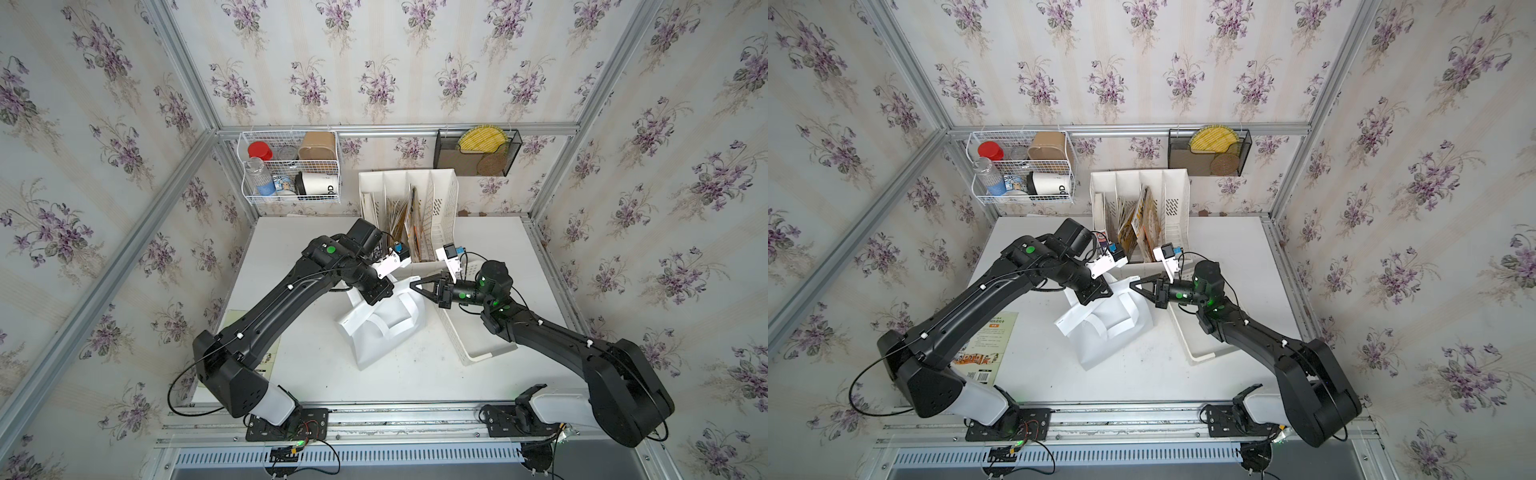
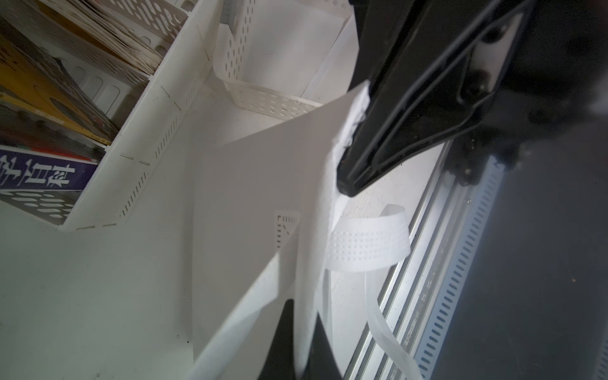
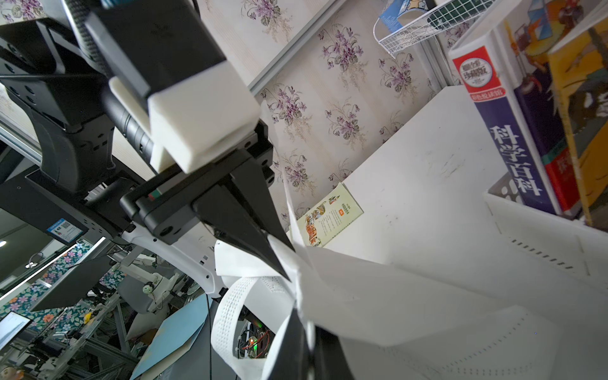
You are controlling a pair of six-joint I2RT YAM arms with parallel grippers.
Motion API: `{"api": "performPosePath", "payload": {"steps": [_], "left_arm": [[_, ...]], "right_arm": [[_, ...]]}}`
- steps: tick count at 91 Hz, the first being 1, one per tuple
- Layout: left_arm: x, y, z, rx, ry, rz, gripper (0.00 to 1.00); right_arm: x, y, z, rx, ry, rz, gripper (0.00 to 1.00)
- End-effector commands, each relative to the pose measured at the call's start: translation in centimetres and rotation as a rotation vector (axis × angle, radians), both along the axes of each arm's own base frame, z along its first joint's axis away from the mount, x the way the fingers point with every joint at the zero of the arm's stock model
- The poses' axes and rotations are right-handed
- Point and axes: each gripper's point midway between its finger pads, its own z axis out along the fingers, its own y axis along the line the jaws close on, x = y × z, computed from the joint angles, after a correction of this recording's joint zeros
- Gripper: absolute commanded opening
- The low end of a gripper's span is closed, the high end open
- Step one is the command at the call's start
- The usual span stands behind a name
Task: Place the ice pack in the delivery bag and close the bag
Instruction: Seal the adhesive seal in the delivery bag.
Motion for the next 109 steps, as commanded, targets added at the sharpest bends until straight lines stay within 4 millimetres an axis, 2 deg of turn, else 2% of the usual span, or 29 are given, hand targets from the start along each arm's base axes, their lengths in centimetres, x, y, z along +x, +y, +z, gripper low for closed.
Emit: {"api": "performPosePath", "payload": {"steps": [1,6,13,33,52,57,69,75,91,107,109], "left_arm": [[-1.2,0.4,0.5,-0.016,0.045,0.022,0.02],[-1.6,0.7,0.4,-0.011,0.059,0.04,0.21],[-2.2,1.0,0.3,-0.024,0.069,0.055,0.38],[-2.8,3.0,0.3,-0.023,0.028,0.12,0.48],[-2.6,3.8,-1.1,0.031,0.059,0.157,0.47],[-2.5,3.8,-1.3,0.039,0.066,0.157,0.44],[-2.3,3.9,-1.4,0.049,0.062,0.168,0.19],[-2.2,3.8,-1.3,0.048,0.064,0.17,0.0],[-2.0,4.2,-1.3,0.061,0.055,0.194,0.0],[-2.8,3.7,-0.2,0.015,0.086,0.174,0.0],[-2.9,3.7,-0.1,0.013,0.085,0.175,0.06]], "right_arm": [[0.8,0.0,0.0,-0.006,-0.018,-0.03,0.0],[0.8,0.1,0.0,0.0,-0.013,-0.024,0.0],[0.7,0.2,0.0,0.008,-0.004,-0.011,0.0],[0.9,0.4,-0.4,0.001,0.007,-0.001,0.0],[1.1,0.6,-0.3,0.002,0.011,0.001,0.0],[1.1,0.6,-0.3,0.002,0.013,0.001,0.0],[1.1,0.5,-0.2,0.0,0.013,-0.002,0.0],[1.1,0.5,-0.2,-0.001,0.014,-0.002,0.0],[1.4,0.5,-0.4,-0.006,0.018,-0.018,0.0],[1.8,0.6,-0.7,-0.017,0.033,-0.031,0.0],[1.9,0.6,-0.8,-0.017,0.035,-0.031,0.0]]}}
